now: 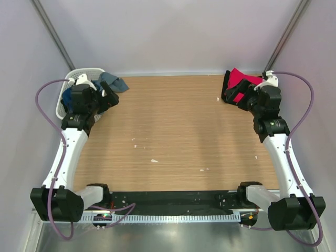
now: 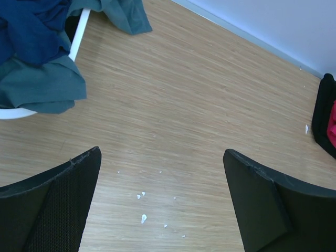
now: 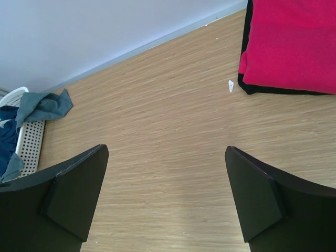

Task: Fold and stack the t-shirts
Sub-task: Grab the tshirt from the pile

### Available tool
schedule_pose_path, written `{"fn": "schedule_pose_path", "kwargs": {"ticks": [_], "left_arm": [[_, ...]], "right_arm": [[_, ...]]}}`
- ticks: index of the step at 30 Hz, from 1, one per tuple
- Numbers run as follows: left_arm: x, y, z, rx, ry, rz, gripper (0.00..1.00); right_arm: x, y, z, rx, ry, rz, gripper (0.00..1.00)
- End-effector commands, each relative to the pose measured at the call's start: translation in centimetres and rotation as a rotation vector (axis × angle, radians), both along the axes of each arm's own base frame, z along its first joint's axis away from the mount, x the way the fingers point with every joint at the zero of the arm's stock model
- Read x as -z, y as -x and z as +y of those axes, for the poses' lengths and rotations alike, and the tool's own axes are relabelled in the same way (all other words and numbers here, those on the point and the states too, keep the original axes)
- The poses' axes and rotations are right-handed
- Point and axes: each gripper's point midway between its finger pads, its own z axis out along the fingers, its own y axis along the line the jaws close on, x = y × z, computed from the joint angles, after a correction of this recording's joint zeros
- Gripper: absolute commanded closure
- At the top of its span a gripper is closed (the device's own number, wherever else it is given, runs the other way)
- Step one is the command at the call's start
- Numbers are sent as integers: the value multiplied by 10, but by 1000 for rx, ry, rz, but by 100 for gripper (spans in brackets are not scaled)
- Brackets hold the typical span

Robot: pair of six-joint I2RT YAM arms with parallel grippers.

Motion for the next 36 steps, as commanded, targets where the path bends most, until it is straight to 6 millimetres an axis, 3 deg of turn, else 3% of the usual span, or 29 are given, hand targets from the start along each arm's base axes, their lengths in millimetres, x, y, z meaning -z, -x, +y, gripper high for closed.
{"fn": "schedule_pose_path", "kwargs": {"ticks": [1,4,10,11,13,14,15,17,18,19,21,25,27,28,29,31,36], "left_arm": [[-13,-4,-8,59,5,-87,0],[-4,-7,-11,77,13,-70,0],[16,-20,-7,0,66,-34,0],[26,-29,-7,-19,92,-5,0],[16,-49,-12,-65,194,-21,0],[36,-67,-12,-90,220,22,0],[25,-82,-16,-99,256,-1,0],[35,-109,-12,-181,306,7,0],[64,-124,-13,-205,304,62,0],[57,-140,-9,-243,307,35,0],[78,-166,-2,-304,282,54,0],[111,-201,11,-415,271,55,0],[115,-216,17,-471,290,17,1],[134,-223,19,-498,283,29,1],[124,-236,22,-516,297,-16,2],[144,-247,28,-573,265,-17,3],[145,-279,36,-634,255,-102,4]], "right_arm": [[-24,0,7,-20,-60,-102,0],[-26,0,11,-37,-87,-125,0],[-21,-4,-6,76,-81,-114,0],[-22,-5,-8,82,-80,-116,0],[-23,-8,-10,96,-80,-117,0],[-24,-9,-11,106,-81,-118,0],[-21,-10,-11,107,-84,-118,0],[-17,-12,-9,95,-89,-123,0],[-16,-12,-8,88,-89,-125,0],[-14,-13,-6,77,-93,-122,0],[-12,-14,-2,51,-93,-128,0],[-4,-20,-5,59,-68,-135,0],[0,-25,-9,76,-51,-127,0],[2,-27,-9,77,-44,-121,0],[5,-29,-9,74,-36,-111,0],[3,-35,-9,69,-32,-128,0],[12,-48,-10,66,-11,-95,0]]}}
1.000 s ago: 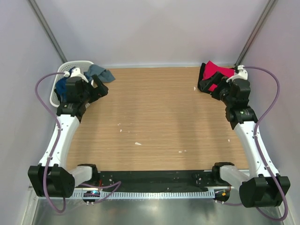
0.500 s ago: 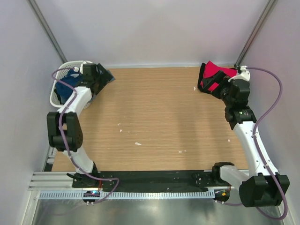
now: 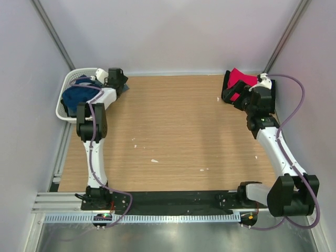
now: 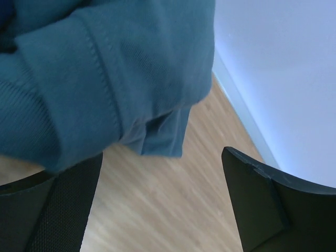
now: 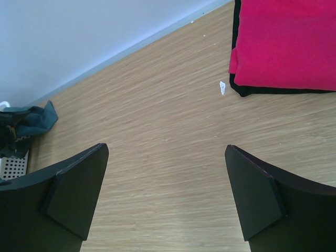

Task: Fold and stack the t-shirts
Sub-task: Grab the tshirt from the pile

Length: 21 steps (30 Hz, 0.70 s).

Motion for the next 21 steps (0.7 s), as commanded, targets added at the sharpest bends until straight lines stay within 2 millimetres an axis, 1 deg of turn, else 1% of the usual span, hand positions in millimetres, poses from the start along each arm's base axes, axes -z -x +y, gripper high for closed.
{"fn": "schedule_pose_path", "kwargs": {"ticks": [1,2,3,4,5,6,7,9,10,11,12,13,14,15,16,17,18,19,20,21], "left_arm": [[-37,-32,17,-121,-41,-163,6],[-35,-39,17,-126,-51,-170,7],[-33,-42,18,-130,-61,-169,7],[-31,-43,24,-147,-74,-167,9],[-23,-45,25,-146,-82,-155,13],[-25,-47,25,-141,-85,-161,16],[-30,-53,25,-133,-84,-188,23],[-28,-55,32,-136,-89,-184,43],[-29,-55,31,-123,-92,-183,57],[-29,-55,36,-119,-101,-179,67],[-38,-54,37,-111,-106,-183,79],[-38,-51,35,-77,-116,-164,100],[-45,-49,36,-67,-123,-164,100],[-73,-44,34,-51,-122,-200,100],[-86,-30,25,26,-140,-188,100],[-99,-25,22,50,-148,-199,100],[-135,-12,20,70,-154,-228,100],[-146,-3,19,106,-175,-223,100],[-161,4,10,163,-171,-233,100],[-199,21,4,198,-173,-270,100]], "right_arm": [[-31,-17,-4,9,30,-95,0],[-34,-19,-4,4,30,-97,0],[-31,-21,-3,0,27,-89,0],[-35,-23,0,-15,25,-95,0],[-35,-24,1,-21,24,-94,0],[-35,-25,2,-25,26,-94,0],[-34,-26,1,-27,35,-93,0],[-33,-26,0,-23,41,-89,0],[-30,-26,-1,-21,47,-82,0],[-28,-26,-2,-16,51,-79,0],[-27,-26,-4,-3,51,-77,0],[-26,-25,-4,-3,50,-75,0],[-28,-24,-4,-7,53,-80,0],[-32,-23,-2,-18,53,-90,0],[-37,-16,0,-28,54,-81,1],[-41,-14,1,-32,54,-87,0],[-45,-12,1,-31,45,-94,1],[-48,-8,3,-39,38,-97,0],[-53,-3,5,-46,29,-109,0],[-49,1,5,-48,23,-95,0]]}}
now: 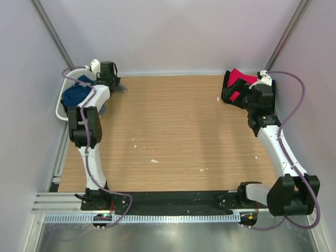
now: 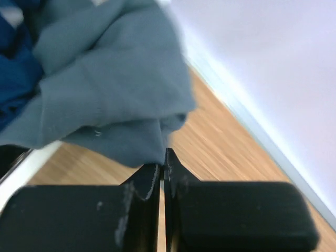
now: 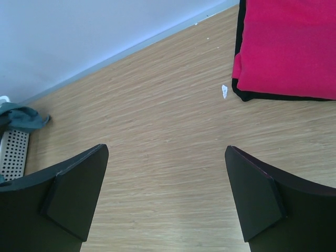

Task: Fold and stack the t-shirts
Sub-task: Grab the tshirt from the pile, then move the tshirt to the center of the board

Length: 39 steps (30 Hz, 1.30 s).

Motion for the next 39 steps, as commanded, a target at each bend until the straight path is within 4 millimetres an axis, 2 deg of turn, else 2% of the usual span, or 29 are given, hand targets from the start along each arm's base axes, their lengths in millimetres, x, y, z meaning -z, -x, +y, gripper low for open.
{"fn": "schedule_pose_path", "kwargs": {"ticks": [1,3,4,6,7,8,9,11,12,14,15,16,17,18,20,21,22,23,24,25,28,29,31,32,33,35,36,38,39], "left_arm": [[-185,31,-17,165,-47,-265,100],[-215,55,-30,254,-45,-273,100],[-252,73,-39,291,-50,-333,100],[-281,96,-53,368,-77,-343,100],[-317,116,-68,419,-108,-393,100],[-337,125,-79,448,-105,-438,100],[-346,138,-102,525,-115,-439,100],[-383,165,-122,581,-132,-490,100],[-392,178,-147,638,-130,-508,100],[-411,204,-168,689,-139,-548,100],[-411,212,-179,706,-138,-551,100],[-413,228,-202,750,-112,-562,100],[-411,237,-215,783,-88,-562,100],[-399,253,-238,848,-58,-544,100],[-381,267,-261,885,-40,-530,100],[-377,287,-276,925,-21,-533,100],[-334,288,-288,950,-30,-446,100],[-320,294,-296,962,-9,-424,100],[-297,303,-306,987,7,-376,100],[-253,310,-310,1003,4,-287,100],[-196,330,-328,1029,73,-207,99],[-159,336,-329,1042,73,-143,96],[-126,348,-333,1060,70,-65,87],[-101,355,-330,1072,54,-7,72],[-88,363,-331,1095,62,28,57],[-78,374,-323,1100,73,58,26],[-64,381,-315,1084,79,93,20],[-71,391,-295,1037,89,81,9],[-68,391,-281,979,77,80,8]], "right_arm": [[-46,12,2,-13,-15,-103,0],[-46,21,2,0,-34,-83,0],[-45,24,2,0,-38,-79,0],[-52,33,3,4,-55,-91,0],[-57,39,4,-1,-67,-105,0],[-54,40,4,1,-67,-97,0],[-57,46,3,10,-80,-105,0],[-57,52,-1,37,-76,-105,0],[-52,57,-7,77,-79,-78,0],[-48,61,-22,159,-49,-53,0],[-40,65,-26,175,-36,-16,0],[-42,68,-28,188,-30,-10,0],[-41,70,-31,203,-24,1,0],[-37,74,-32,207,-22,22,0],[-36,79,-34,217,-18,30,0],[-32,83,-37,234,-11,47,0],[-30,85,-38,241,-11,53,0],[-29,88,-39,246,-8,54,0],[-26,91,-39,249,-4,66,0],[-21,92,-39,243,-2,74,0],[-10,94,-33,213,-4,98,0],[-7,94,-30,194,-9,108,0],[3,91,-16,120,-38,138,0],[6,91,-5,61,-57,149,0],[12,89,2,16,-62,166,0],[18,90,14,-50,-68,183,0],[24,92,22,-83,-60,195,0],[28,94,37,-127,-50,189,0],[31,96,60,-198,-46,179,0]]}}
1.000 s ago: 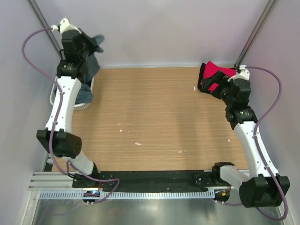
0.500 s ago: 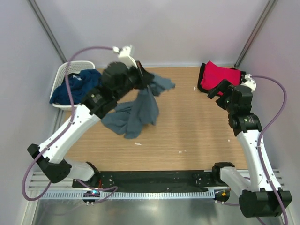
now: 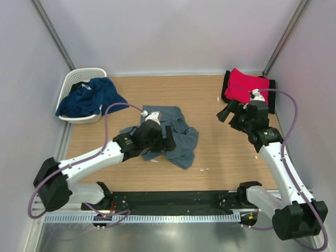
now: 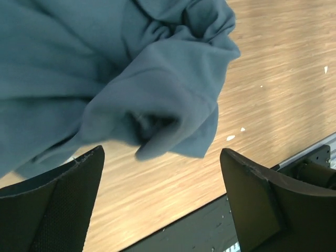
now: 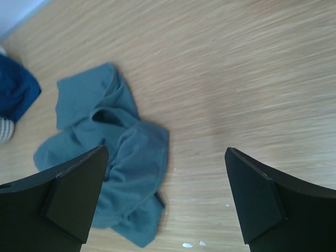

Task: Fold and stack the t-shirts
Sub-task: Move the tshirt to the center of the board, then flatten the tshirt out

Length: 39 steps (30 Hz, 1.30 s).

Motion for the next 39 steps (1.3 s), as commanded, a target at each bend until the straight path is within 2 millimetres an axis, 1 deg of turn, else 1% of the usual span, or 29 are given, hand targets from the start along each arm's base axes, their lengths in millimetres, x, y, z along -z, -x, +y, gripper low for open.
{"fn": "schedule_pose_path", "kwargs": {"ticks": [1,2,3,4,5,6,7,8,9,10,11,12,14,15,16,18,20,21,22,25,26,27,28,29,30,33,36,37,39], "left_arm": [[-41,0,25,-139,109,-92,8],[-33,6,43,-183,61,-71,5],[-40,8,59,-234,63,-94,5],[-28,8,78,-326,33,-92,5],[-20,13,95,-372,-4,-80,5],[-22,15,106,-420,21,-87,6],[-8,19,117,-453,8,-73,7],[-4,20,124,-508,34,-63,7],[-8,19,130,-541,77,-75,8],[-4,19,133,-557,92,-75,9],[8,21,138,-590,99,-58,10],[10,18,145,-620,108,-61,11],[18,17,160,-676,101,-56,12],[20,17,166,-694,95,-48,13],[20,17,171,-706,95,-48,14],[23,14,184,-754,86,-40,15],[23,7,195,-804,111,-43,16],[28,6,198,-816,113,-34,16],[30,6,196,-805,131,-11,16],[36,-2,202,-827,158,12,17],[37,-7,205,-843,164,16,17],[39,-9,205,-842,164,22,17],[37,-14,204,-834,171,17,17],[37,-17,204,-833,183,27,17],[42,-19,205,-835,172,45,17],[40,-28,207,-836,175,46,18],[36,-36,208,-847,189,30,17],[37,-40,209,-855,189,26,17],[38,-46,212,-875,190,24,18]], "right_arm": [[-6,2,55,-202,-20,-70,0],[-5,1,65,-225,-15,-75,0],[-6,-3,78,-252,-10,-96,0],[4,-1,102,-316,17,-76,0],[9,-3,115,-346,48,-70,0],[2,-15,119,-320,102,-101,0],[2,-19,130,-347,141,-105,0],[27,-21,158,-431,227,-57,0],[10,-34,173,-453,257,-103,0],[16,-38,191,-508,300,-100,0],[21,-42,206,-593,385,-120,0],[32,-47,240,-680,424,-120,0],[40,-54,267,-768,488,-143,0],[51,-62,291,-815,535,-162,0],[55,-67,301,-832,555,-174,0],[74,-81,328,-884,603,-175,0],[90,-87,342,-926,611,-161,3],[85,-93,352,-933,601,-177,4],[108,-95,358,-960,611,-139,7],[113,-101,373,-980,628,-147,13],[125,-98,379,-993,639,-132,14],[122,-101,385,-992,634,-147,15],[123,-101,387,-992,634,-148,16],[134,-100,391,-996,640,-132,17],[131,-106,393,-977,641,-144,18],[144,-116,393,-945,673,-130,26],[149,-117,395,-954,685,-131,39],[151,-118,395,-955,688,-128,49],[152,-121,394,-944,695,-133,59]]}}
